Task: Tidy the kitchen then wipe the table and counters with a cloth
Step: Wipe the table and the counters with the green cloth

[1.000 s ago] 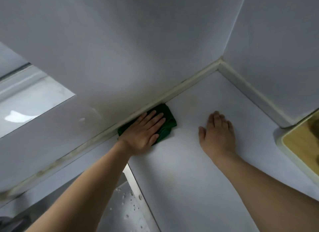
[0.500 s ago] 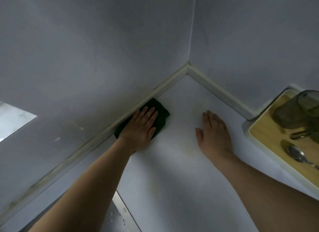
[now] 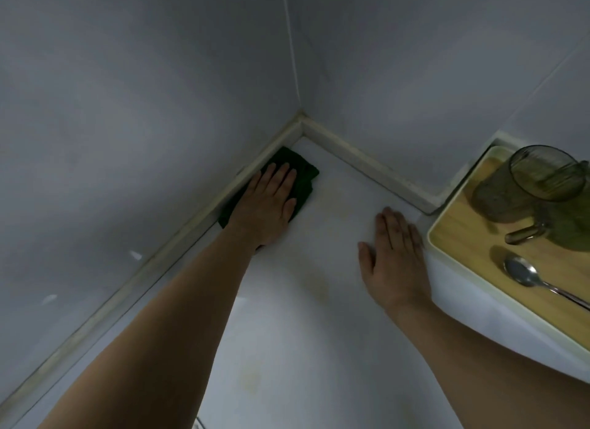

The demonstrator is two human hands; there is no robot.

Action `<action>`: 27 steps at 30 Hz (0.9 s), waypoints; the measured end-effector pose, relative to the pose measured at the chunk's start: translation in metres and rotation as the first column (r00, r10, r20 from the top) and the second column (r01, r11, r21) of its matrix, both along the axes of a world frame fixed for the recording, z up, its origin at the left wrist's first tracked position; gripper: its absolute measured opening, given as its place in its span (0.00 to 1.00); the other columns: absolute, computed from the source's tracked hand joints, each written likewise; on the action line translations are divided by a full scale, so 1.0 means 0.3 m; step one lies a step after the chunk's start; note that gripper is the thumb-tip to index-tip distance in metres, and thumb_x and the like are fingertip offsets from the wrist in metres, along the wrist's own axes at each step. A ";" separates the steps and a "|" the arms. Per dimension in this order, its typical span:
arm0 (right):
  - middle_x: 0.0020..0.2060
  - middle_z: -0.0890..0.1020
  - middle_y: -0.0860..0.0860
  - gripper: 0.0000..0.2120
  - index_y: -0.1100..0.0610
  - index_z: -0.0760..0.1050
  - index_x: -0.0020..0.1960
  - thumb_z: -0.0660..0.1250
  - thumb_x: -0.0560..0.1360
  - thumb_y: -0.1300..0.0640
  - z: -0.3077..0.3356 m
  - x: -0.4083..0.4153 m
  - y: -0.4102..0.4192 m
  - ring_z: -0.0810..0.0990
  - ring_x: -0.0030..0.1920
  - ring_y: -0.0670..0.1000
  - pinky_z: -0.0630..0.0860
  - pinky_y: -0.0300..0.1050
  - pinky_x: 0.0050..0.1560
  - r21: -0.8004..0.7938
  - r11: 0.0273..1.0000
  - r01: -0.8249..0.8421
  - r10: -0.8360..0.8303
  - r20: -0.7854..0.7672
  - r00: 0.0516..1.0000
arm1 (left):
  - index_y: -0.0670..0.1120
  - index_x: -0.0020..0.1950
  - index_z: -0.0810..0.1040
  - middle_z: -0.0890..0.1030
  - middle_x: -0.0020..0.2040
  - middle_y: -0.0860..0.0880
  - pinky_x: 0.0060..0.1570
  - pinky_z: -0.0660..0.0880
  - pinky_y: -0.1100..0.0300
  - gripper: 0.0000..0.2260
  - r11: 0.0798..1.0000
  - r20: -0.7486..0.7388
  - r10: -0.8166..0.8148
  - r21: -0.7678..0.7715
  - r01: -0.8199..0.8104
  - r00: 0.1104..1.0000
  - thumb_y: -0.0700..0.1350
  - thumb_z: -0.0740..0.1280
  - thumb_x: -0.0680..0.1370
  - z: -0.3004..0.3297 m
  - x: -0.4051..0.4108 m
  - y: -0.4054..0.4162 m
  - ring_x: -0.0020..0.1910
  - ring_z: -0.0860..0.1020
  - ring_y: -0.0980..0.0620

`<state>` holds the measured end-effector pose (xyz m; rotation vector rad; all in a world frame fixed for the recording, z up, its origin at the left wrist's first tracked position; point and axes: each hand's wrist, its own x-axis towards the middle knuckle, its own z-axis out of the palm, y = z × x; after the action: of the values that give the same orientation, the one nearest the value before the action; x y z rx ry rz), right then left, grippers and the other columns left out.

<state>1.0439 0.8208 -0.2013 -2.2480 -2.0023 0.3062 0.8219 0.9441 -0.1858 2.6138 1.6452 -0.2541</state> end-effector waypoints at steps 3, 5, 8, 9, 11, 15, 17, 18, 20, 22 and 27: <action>0.74 0.64 0.61 0.32 0.66 0.61 0.74 0.46 0.79 0.45 -0.010 0.009 -0.001 0.62 0.74 0.58 0.54 0.54 0.75 0.014 1.000 -0.011 0.011 -0.005 1.000 | 0.46 0.80 0.44 0.46 0.80 0.48 0.75 0.39 0.54 0.26 1.000 0.002 -0.025 -0.001 0.025 1.000 0.53 0.44 0.84 -0.002 0.069 0.072 0.78 0.44 0.48; 0.73 0.64 0.61 0.32 0.66 0.61 0.74 0.47 0.79 0.46 -0.016 0.010 0.000 0.62 0.74 0.58 0.52 0.53 0.75 0.022 1.000 -0.018 0.018 0.002 1.000 | 0.46 0.80 0.45 0.47 0.80 0.48 0.75 0.39 0.53 0.25 0.999 0.012 -0.043 -0.002 0.043 0.999 0.53 0.44 0.84 -0.003 0.111 0.117 0.78 0.45 0.48; 0.73 0.64 0.61 0.31 0.66 0.61 0.74 0.47 0.79 0.46 -0.024 0.011 0.005 0.62 0.74 0.58 0.51 0.52 0.74 0.028 0.999 -0.019 0.019 0.010 1.000 | 0.45 0.80 0.48 0.50 0.80 0.47 0.75 0.41 0.53 0.26 0.998 0.032 -0.059 0.003 0.059 0.998 0.54 0.43 0.83 -0.012 0.143 0.155 0.78 0.47 0.47; 0.74 0.64 0.60 0.31 0.66 0.61 0.74 0.47 0.79 0.46 -0.029 0.011 0.006 0.61 0.74 0.57 0.51 0.52 0.75 0.034 0.999 -0.018 0.018 0.012 1.000 | 0.45 0.79 0.50 0.52 0.80 0.46 0.75 0.41 0.53 0.27 0.998 0.043 -0.064 0.014 0.063 0.997 0.55 0.41 0.82 -0.017 0.146 0.158 0.78 0.49 0.47; 0.74 0.63 0.60 0.31 0.66 0.61 0.74 0.47 0.79 0.46 -0.032 0.011 0.007 0.60 0.75 0.57 0.51 0.53 0.75 0.042 0.999 -0.018 0.018 0.015 1.000 | 0.45 0.79 0.52 0.54 0.79 0.46 0.75 0.42 0.53 0.29 0.997 0.061 -0.068 0.031 0.066 0.996 0.56 0.39 0.80 -0.023 0.142 0.159 0.78 0.51 0.46; 0.75 0.60 0.58 0.32 0.64 0.58 0.76 0.44 0.79 0.45 -0.037 0.012 0.003 0.57 0.76 0.55 0.45 0.49 0.75 0.050 0.998 -0.030 0.029 0.027 0.999 | 0.46 0.79 0.52 0.54 0.79 0.47 0.75 0.42 0.54 0.29 0.998 0.073 -0.053 0.038 0.051 0.996 0.55 0.41 0.79 -0.033 0.143 0.154 0.78 0.50 0.47; 0.76 0.59 0.58 0.33 0.63 0.57 0.76 0.44 0.79 0.44 -0.039 0.017 0.006 0.55 0.76 0.54 0.43 0.47 0.75 0.053 0.998 -0.028 0.027 0.033 0.999 | 0.47 0.79 0.52 0.54 0.79 0.48 0.75 0.42 0.53 0.29 0.998 0.080 -0.047 0.041 0.044 0.996 0.55 0.40 0.80 -0.030 0.147 0.153 0.78 0.50 0.47; 0.76 0.59 0.57 0.33 0.63 0.56 0.76 0.43 0.79 0.44 -0.039 0.015 0.005 0.55 0.76 0.54 0.43 0.47 0.76 0.060 0.998 -0.030 0.028 0.036 0.999 | 0.47 0.79 0.51 0.53 0.79 0.48 0.75 0.42 0.53 0.28 0.998 0.079 -0.042 0.047 0.039 0.996 0.55 0.40 0.80 -0.029 0.145 0.148 0.78 0.50 0.48; 0.76 0.58 0.57 0.33 0.63 0.56 0.76 0.43 0.79 0.44 -0.041 0.013 0.005 0.54 0.77 0.53 0.44 0.48 0.76 0.066 0.997 -0.030 0.028 0.029 0.999 | 0.47 0.80 0.50 0.51 0.80 0.48 0.75 0.41 0.53 0.25 0.999 0.073 -0.040 0.040 0.037 0.997 0.53 0.42 0.83 -0.029 0.146 0.145 0.78 0.48 0.48; 0.77 0.56 0.56 0.33 0.62 0.54 0.77 0.42 0.78 0.43 -0.042 0.014 0.006 0.52 0.77 0.53 0.44 0.49 0.77 0.063 0.998 -0.031 0.029 0.023 0.999 | 0.47 0.80 0.47 0.49 0.80 0.49 0.75 0.39 0.52 0.25 0.999 0.063 -0.034 0.007 0.033 0.997 0.53 0.44 0.84 -0.025 0.152 0.150 0.78 0.46 0.48; 0.77 0.56 0.57 0.34 0.62 0.54 0.77 0.41 0.78 0.43 -0.040 0.014 0.002 0.52 0.77 0.53 0.44 0.49 0.77 0.056 0.998 -0.032 0.031 0.019 0.999 | 0.47 0.80 0.44 0.45 0.80 0.48 0.75 0.38 0.48 0.25 0.997 0.053 -0.002 -0.079 0.006 0.999 0.53 0.44 0.84 -0.016 0.198 0.115 0.78 0.42 0.46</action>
<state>1.0481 0.8214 -0.2133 -2.1959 -2.0301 0.2307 0.8814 0.9785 -0.1906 2.5438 1.5804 -0.2425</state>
